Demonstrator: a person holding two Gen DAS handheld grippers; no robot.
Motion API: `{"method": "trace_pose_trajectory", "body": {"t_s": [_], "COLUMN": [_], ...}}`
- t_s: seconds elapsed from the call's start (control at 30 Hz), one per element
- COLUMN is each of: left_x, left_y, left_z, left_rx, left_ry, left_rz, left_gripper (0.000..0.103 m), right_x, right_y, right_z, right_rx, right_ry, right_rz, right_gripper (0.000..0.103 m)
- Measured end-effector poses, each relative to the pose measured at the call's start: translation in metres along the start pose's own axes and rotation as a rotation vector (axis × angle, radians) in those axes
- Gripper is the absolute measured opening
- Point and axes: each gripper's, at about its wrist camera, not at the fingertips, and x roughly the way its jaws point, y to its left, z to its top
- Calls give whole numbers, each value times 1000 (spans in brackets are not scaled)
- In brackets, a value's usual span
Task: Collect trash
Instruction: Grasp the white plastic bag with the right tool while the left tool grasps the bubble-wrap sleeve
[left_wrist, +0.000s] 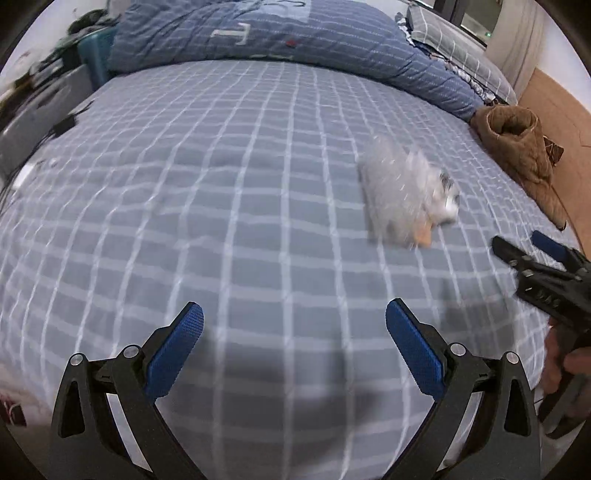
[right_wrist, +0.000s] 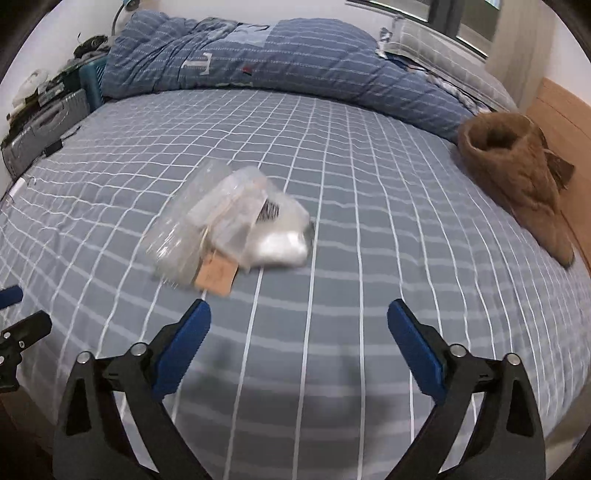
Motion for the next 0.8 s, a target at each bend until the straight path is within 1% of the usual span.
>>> {"method": "trace_pose_trajectory", "body": {"t_s": [0.03, 0.13, 0.2, 0.27, 0.37, 0.43, 0.53, 0.6, 0.63, 0.7, 0.73, 0.77, 0.8], "left_x": [10, 33, 46, 61, 82, 97, 109, 115, 118, 121, 122, 122, 121], "left_y": [-9, -26, -35, -46, -58, -65, -71, -74, -74, -77, -79, -81, -83], "left_z": [12, 32, 43, 55, 68, 74, 79, 79, 79, 78, 79, 79, 79], "left_rx": [8, 20, 25, 39, 59, 73, 81, 83, 77, 78, 81, 84, 82], "left_ry": [-1, 3, 10, 13, 30, 53, 58, 69, 77, 85, 83, 84, 88], "left_rz": [-8, -25, -34, -38, -42, -49, -63, -75, -89, -113, -118, -130, -149], "left_gripper": [97, 97, 97, 97, 97, 97, 92, 82, 79, 63, 57, 44, 34], "right_x": [7, 31, 47, 62, 78, 91, 106, 111, 112, 113, 113, 113, 112], "right_y": [-1, -4, -9, -15, -19, -24, -24, -25, -25, -27, -27, -27, -28], "right_z": [4, 20, 31, 41, 48, 50, 51, 50, 50, 49, 49, 48, 48], "right_rx": [-9, -29, -22, -13, -8, 13, 9, 18, 22, 28, 28, 25, 22], "right_ry": [0, -2, 9, 15, 34, 58, 74, 79, 78, 74, 70, 66, 60], "right_rz": [9, 24, 69, 93, 153, 238, 286, 302, 306, 310, 313, 315, 315], "right_gripper": [89, 88, 84, 82, 80, 76, 64, 56, 53, 47, 46, 43, 41]}}
